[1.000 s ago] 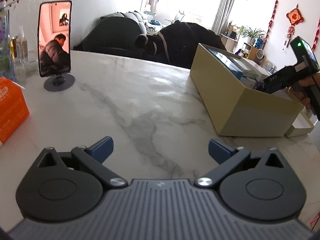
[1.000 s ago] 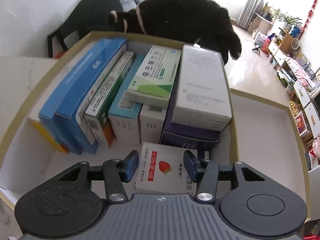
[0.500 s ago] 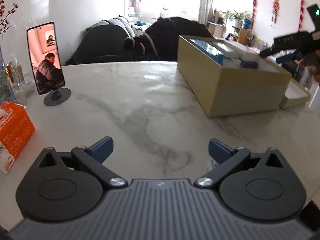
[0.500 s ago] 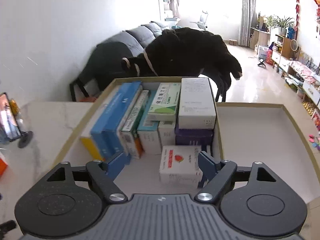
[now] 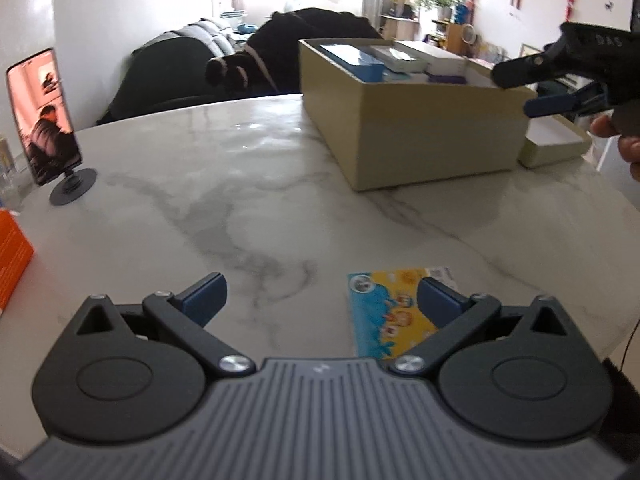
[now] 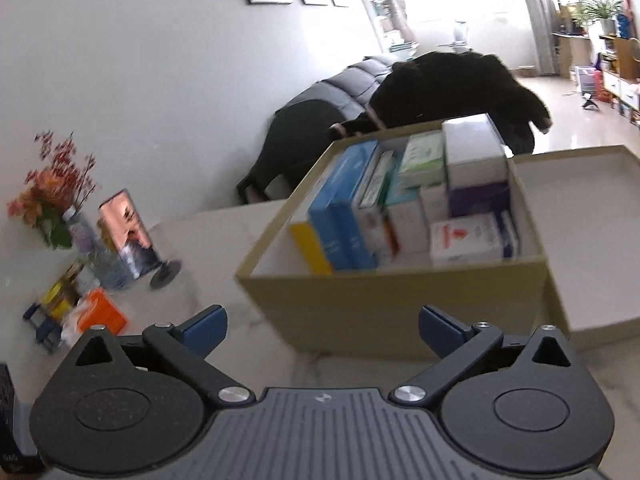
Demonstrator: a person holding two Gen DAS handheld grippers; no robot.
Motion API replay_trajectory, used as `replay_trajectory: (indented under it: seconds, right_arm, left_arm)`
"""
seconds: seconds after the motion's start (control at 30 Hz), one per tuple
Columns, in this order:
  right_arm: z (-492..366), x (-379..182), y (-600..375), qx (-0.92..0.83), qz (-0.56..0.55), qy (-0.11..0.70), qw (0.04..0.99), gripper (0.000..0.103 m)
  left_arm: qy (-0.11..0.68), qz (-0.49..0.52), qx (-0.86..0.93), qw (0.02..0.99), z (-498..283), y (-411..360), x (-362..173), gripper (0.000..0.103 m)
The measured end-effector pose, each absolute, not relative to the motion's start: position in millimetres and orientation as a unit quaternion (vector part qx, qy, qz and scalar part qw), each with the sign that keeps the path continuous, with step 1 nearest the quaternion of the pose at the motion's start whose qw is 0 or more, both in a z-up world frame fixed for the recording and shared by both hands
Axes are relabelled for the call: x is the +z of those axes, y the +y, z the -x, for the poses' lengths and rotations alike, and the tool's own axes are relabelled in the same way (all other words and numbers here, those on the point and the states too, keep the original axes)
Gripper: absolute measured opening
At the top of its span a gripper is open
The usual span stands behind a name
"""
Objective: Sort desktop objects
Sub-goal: 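Move the left tool down around the yellow-and-blue cartoon medicine box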
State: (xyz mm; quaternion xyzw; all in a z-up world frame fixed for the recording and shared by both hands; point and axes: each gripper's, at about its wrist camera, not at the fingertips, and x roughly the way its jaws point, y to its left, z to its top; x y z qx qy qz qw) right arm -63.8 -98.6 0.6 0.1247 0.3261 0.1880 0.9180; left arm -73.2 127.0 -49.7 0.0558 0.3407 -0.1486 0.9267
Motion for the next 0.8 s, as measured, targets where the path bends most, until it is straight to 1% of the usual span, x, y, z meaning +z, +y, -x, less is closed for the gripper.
replay_trajectory:
  seconds: [0.13, 0.33, 0.8]
  right_arm:
    - [76, -8, -91, 0.176, -0.11, 0.32, 0.924, 0.102]
    - [89, -25, -100, 0.152, -0.145, 0.314, 0.926, 0.103]
    - [100, -57, -111, 0.118, -0.156, 0.312, 0.93, 0.103]
  left_arm:
    - [0.345, -0.059, -0.161, 0.923, 74, 116, -51, 0.103]
    - [0.36, -0.074, -0.179, 0.912, 71, 99, -59, 0.103]
    - [0.392, -0.067, -0.183, 0.899, 60, 85, -75, 0.103]
